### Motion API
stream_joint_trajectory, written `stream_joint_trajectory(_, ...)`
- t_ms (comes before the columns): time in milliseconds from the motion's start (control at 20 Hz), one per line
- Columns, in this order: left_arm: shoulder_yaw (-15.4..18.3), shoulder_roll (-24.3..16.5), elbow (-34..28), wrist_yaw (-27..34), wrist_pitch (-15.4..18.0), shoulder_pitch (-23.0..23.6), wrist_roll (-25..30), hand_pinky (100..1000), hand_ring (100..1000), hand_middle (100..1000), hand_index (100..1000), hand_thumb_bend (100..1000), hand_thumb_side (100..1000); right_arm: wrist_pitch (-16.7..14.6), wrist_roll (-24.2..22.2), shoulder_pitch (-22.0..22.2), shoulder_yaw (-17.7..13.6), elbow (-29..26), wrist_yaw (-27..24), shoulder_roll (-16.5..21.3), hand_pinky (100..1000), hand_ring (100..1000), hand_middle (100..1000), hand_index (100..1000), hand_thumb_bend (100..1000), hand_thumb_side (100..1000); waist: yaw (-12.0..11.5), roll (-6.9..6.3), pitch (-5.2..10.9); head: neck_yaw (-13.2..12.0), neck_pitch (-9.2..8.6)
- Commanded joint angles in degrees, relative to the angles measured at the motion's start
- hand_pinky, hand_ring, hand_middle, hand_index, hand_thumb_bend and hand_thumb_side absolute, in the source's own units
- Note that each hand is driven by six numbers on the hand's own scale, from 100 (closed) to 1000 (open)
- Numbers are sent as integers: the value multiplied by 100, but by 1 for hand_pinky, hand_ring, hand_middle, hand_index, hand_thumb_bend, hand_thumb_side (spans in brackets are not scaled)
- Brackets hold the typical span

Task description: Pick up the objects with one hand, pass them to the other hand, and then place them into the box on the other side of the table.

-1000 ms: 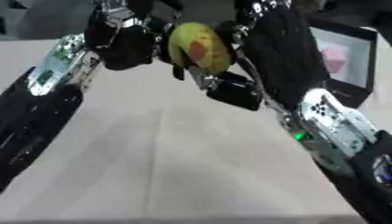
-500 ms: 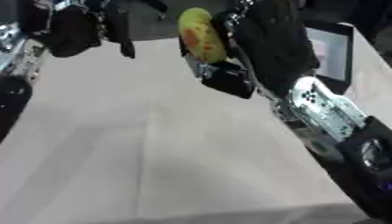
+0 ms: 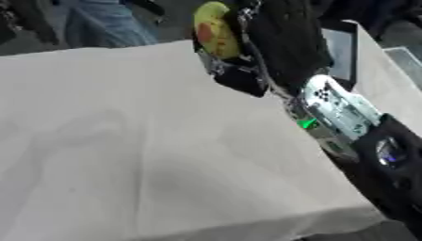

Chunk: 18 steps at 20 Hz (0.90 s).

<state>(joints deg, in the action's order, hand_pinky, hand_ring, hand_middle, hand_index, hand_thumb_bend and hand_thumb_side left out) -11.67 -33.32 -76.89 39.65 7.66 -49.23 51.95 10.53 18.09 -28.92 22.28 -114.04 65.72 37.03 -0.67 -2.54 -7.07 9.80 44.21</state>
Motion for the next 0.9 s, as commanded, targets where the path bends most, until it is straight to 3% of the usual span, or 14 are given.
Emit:
stream_joint_trajectory(50, 259, -493, -368, 410, 156, 55, 1, 645, 542, 518, 655, 162, 1000, 384, 43, 178, -373, -55, 5, 480, 100, 108, 1000, 112, 100, 510, -85, -3, 150, 366, -9)
stream_joint_trajectory(250, 588, -834, -958, 1090, 151, 460, 1, 643, 540, 516, 652, 152, 1000, 1173, 49, 754, -920, -55, -37, 978, 100, 133, 1000, 142, 100, 546, -408, -25, 112, 964, -35)
stream_joint_trajectory(450, 1054, -1051, -1655, 1582, 213, 1037, 1, 645, 543, 519, 656, 113, 974, 2044, 14, 1305, -1534, 71, -31, 1408, 100, 151, 1000, 161, 100, 602, -893, -30, -34, 1657, -253)
stream_joint_trajectory(700, 1667, -1011, -2286, 1724, 562, 1729, 1, 647, 545, 521, 660, 100, 912, 2895, 60, 1613, -2175, 1077, -168, 1668, 100, 164, 1000, 183, 100, 594, -1481, 9, -243, 2417, -527)
stream_joint_trajectory(800, 1834, -964, -2474, 1769, 626, 1931, 1, 647, 547, 522, 661, 100, 898, 3080, 87, 1682, -2387, 1515, -450, 1709, 100, 177, 1000, 198, 100, 569, -1660, 35, -306, 2657, -611)
stream_joint_trajectory(900, 1986, -922, -2647, 1814, 679, 2105, 1, 648, 547, 523, 662, 100, 886, 3152, 87, 1733, -2591, 1972, -974, 1751, 100, 224, 1000, 264, 163, 521, -1806, 61, -370, 2884, -665)
